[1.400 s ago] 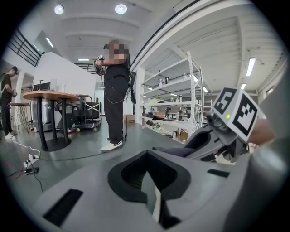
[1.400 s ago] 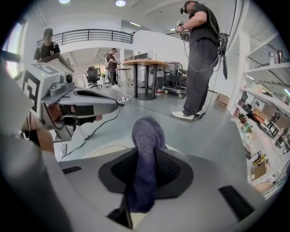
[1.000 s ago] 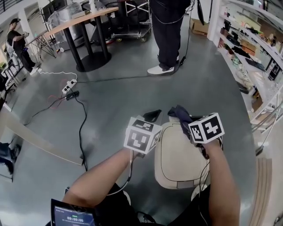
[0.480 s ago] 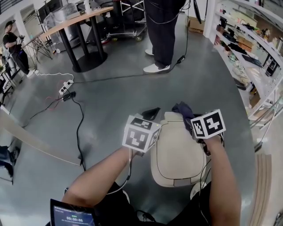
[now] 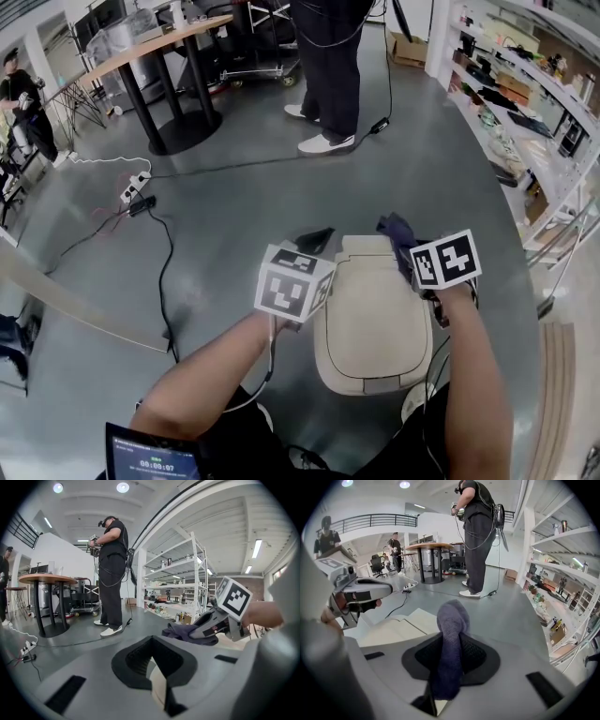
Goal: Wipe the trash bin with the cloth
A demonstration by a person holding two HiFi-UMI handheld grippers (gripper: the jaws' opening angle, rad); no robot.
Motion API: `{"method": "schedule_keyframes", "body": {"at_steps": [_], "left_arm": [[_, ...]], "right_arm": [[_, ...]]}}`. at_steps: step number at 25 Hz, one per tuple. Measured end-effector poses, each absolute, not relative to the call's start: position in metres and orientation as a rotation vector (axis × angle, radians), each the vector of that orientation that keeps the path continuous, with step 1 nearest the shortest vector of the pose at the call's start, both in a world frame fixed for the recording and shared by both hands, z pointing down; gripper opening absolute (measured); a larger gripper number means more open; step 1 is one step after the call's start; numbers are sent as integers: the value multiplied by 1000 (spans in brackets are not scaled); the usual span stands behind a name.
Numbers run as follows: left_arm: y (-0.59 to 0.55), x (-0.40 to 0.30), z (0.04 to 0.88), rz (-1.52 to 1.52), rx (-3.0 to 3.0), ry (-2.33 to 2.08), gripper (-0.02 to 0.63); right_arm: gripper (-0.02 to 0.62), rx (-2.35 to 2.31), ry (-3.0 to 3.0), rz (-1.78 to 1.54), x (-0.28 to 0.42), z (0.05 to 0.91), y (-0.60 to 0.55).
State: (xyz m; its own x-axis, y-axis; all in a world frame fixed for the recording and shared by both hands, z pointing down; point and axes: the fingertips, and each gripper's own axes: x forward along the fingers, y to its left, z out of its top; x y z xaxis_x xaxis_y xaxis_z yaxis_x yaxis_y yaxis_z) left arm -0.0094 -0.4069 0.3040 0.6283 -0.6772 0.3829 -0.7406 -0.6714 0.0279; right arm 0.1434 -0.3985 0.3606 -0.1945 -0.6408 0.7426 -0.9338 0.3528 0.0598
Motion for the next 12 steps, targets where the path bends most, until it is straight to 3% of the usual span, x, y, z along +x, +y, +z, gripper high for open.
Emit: {"method": "schedule_keyframes", "body": {"at_steps": [7, 12], "left_arm": [[-406, -17, 307, 531, 2666, -1190, -3], [-404, -26, 304, 548, 2659, -1211, -3]], "right_arm": [[91, 1399, -1939, 534, 143, 357, -399], [91, 1321, -2077, 529, 99, 331, -388]]}}
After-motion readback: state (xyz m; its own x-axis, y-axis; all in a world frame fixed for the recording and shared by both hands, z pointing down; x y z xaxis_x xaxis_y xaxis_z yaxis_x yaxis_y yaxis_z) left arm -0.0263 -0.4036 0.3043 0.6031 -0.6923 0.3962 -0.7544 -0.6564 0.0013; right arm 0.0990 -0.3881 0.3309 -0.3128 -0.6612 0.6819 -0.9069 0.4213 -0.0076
